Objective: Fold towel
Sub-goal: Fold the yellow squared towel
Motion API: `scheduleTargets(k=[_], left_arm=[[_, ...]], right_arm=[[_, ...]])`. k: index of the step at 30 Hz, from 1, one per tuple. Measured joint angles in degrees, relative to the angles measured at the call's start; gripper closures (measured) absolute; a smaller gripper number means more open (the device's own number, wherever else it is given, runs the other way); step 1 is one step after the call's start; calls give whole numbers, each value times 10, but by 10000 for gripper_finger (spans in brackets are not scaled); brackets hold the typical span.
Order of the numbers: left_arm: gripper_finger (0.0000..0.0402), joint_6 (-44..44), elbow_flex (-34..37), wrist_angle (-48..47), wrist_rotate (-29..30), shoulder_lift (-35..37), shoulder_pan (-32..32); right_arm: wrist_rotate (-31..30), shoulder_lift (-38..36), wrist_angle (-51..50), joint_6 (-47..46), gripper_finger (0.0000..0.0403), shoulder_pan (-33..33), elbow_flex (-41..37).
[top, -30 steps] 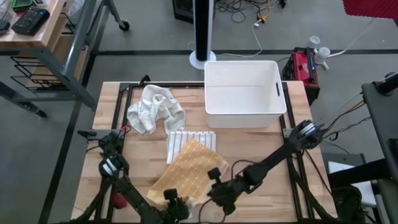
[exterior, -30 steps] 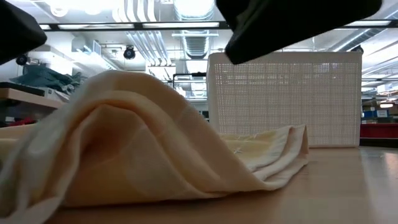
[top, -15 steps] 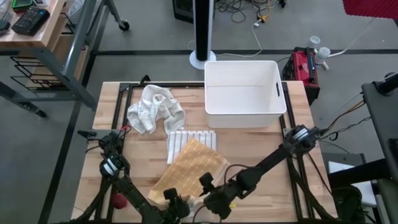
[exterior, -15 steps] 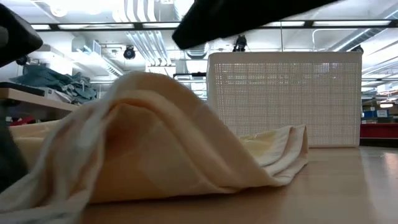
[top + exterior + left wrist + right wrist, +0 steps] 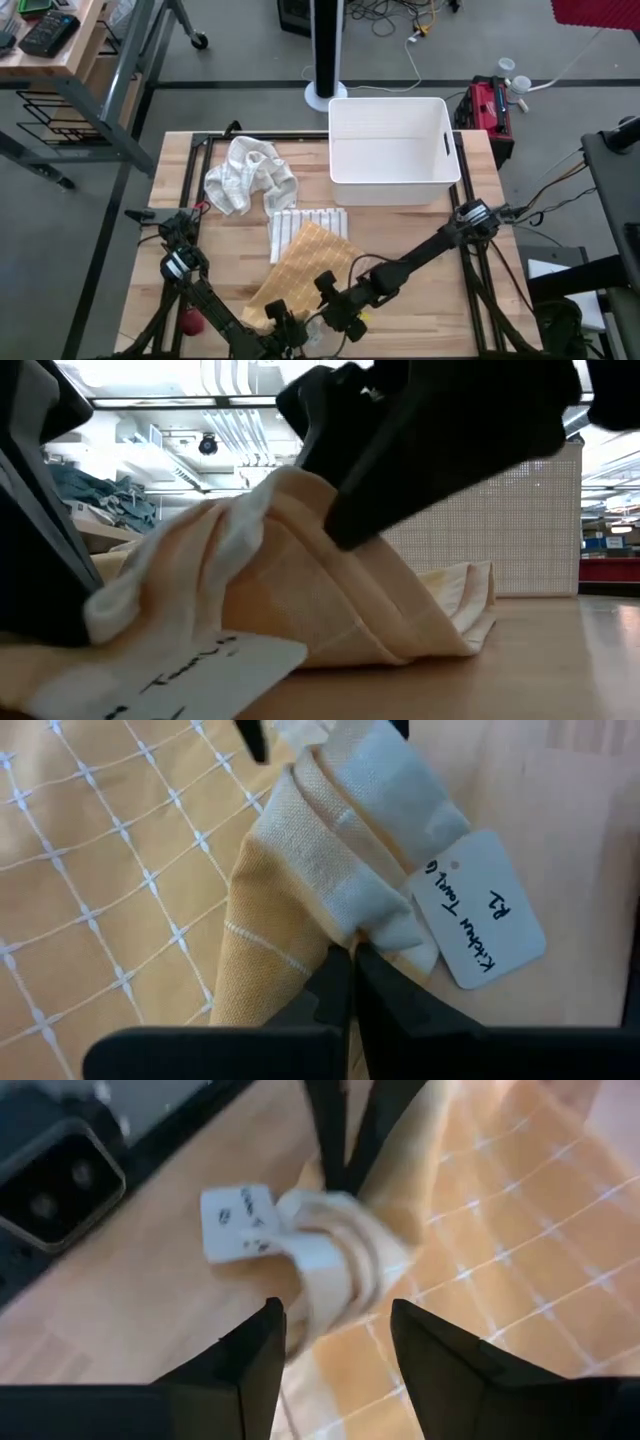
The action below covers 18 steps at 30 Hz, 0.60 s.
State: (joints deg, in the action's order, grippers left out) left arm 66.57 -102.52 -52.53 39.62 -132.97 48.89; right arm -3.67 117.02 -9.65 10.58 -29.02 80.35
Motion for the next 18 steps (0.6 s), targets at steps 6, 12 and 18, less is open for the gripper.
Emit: scheduleTargets(k=[6,12,18], left_arm=[[401,-3,0,3,2,3,-2],[401,-25,0,11,2,5,-3],[391,-26,-7,14,2,12,-4]], right_arm=[[-4,32,25,-4,232,0,10],[-8,56,49,-15,234,1,42],[-8,66,44,-27,308,1,57]])
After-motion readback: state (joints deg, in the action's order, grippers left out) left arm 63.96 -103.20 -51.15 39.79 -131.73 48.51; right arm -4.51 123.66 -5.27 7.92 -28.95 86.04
